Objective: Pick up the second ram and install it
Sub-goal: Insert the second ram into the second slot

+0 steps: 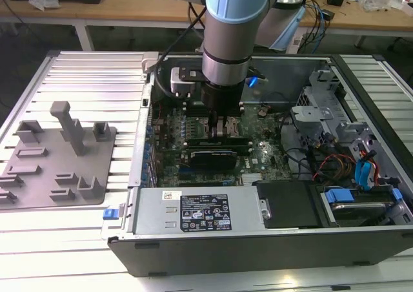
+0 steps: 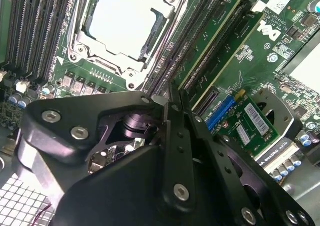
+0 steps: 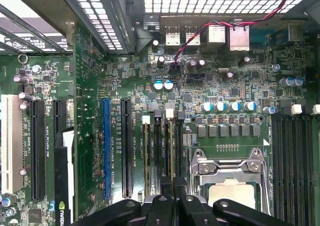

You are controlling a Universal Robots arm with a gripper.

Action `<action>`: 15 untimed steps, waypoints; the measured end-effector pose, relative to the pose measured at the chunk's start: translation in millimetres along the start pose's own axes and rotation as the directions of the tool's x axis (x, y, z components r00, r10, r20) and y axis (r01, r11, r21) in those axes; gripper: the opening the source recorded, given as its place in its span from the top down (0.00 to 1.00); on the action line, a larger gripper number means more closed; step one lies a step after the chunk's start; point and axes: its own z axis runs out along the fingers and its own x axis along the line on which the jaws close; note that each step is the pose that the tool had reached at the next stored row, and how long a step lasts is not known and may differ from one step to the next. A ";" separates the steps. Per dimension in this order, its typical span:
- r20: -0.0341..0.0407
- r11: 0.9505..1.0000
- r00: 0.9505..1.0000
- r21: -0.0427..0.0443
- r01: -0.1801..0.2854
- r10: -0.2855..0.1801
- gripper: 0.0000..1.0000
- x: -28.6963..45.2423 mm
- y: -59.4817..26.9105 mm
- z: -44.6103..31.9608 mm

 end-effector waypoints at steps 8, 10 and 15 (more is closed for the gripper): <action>0.000 1.000 1.000 0.003 0.000 0.000 0.84 -1.0 1.2 -35.9; 0.000 1.000 1.000 0.003 0.000 0.000 0.84 -1.2 -2.6 -36.1; 0.000 1.000 1.000 0.003 0.000 0.000 0.84 -1.6 -21.9 -37.7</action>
